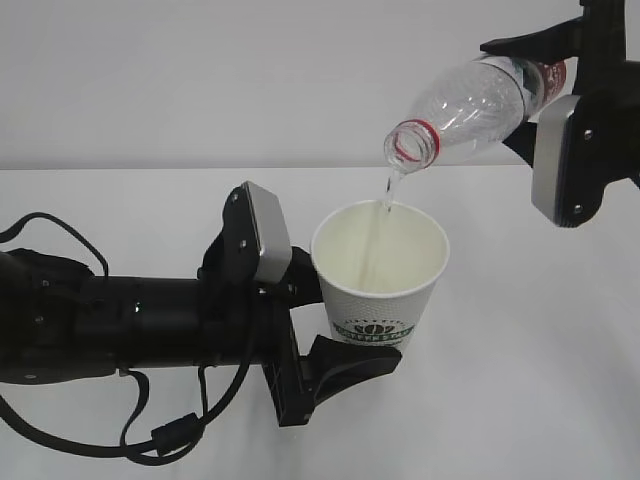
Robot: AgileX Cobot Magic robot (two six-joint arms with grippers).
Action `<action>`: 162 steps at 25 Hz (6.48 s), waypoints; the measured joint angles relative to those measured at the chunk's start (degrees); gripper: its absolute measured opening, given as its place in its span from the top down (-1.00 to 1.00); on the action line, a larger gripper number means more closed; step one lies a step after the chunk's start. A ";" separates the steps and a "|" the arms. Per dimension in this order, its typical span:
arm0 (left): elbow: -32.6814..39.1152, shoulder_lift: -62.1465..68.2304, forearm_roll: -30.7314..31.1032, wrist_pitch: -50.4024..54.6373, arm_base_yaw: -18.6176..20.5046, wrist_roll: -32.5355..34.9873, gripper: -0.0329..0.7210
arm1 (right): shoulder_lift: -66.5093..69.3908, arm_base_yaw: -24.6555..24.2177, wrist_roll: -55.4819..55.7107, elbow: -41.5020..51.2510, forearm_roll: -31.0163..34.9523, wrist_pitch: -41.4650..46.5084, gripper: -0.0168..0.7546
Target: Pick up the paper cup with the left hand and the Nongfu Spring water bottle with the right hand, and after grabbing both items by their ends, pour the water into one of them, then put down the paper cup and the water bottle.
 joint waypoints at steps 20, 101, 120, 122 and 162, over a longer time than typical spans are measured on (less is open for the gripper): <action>0.00 0.00 0.00 0.00 0.00 0.00 -0.65 | 0.00 0.00 -0.48 -0.07 0.13 -0.11 -0.41; 0.00 0.05 -2.33 0.52 -1.94 0.11 -0.65 | 0.00 0.00 -1.93 -0.07 0.37 -1.28 -0.41; 0.00 0.05 -2.72 0.52 -1.94 0.18 -0.65 | 0.00 0.00 -2.65 -0.07 0.37 -1.28 -0.41; 0.00 0.05 -2.72 0.52 -1.94 0.18 -0.65 | 0.00 0.00 -2.65 -0.07 0.37 -1.28 -0.41; 0.00 0.27 -2.81 0.52 -1.94 0.18 -0.65 | -0.04 0.00 -2.77 -0.21 0.37 -2.25 -0.41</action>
